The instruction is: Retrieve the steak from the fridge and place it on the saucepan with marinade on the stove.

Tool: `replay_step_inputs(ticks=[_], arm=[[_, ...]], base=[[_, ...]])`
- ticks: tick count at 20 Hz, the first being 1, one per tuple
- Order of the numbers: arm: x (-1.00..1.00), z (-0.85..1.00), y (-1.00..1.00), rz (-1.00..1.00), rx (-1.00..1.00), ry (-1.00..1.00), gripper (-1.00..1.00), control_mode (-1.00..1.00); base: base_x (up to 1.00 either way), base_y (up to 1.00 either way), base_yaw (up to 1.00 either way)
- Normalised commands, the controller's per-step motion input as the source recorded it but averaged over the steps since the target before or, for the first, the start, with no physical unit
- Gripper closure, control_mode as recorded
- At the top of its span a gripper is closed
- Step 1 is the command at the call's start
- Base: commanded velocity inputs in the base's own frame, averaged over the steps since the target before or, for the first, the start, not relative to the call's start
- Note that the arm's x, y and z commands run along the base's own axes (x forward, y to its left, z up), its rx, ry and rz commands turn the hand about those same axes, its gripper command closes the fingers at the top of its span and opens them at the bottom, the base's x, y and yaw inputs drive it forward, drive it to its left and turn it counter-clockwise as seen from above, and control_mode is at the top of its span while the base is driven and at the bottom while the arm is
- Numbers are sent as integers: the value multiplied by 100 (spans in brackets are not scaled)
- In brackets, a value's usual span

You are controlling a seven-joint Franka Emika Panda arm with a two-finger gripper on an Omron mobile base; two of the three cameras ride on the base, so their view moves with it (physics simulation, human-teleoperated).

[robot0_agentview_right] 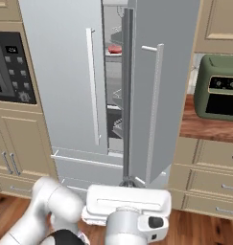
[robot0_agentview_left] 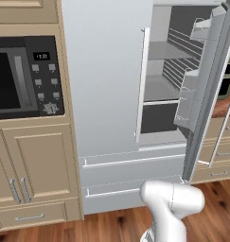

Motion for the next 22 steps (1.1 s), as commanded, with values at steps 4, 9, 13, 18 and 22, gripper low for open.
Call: replay_step_inputs(ticks=[4,9,13,18,22], arm=[[-3,21,100,-23,-7,-18,100,-100],[8,27,100,-5,-2,1,100,-100],[3,6,100,1,-5,10,-100,-100],[5,0,100,2,-7,17,-100,-100],[4,-5,92,1,-4,14,-100,-100]], base=[[0,0,0],[0,0,0],[0,0,0],[0,0,0],[0,0,0]])
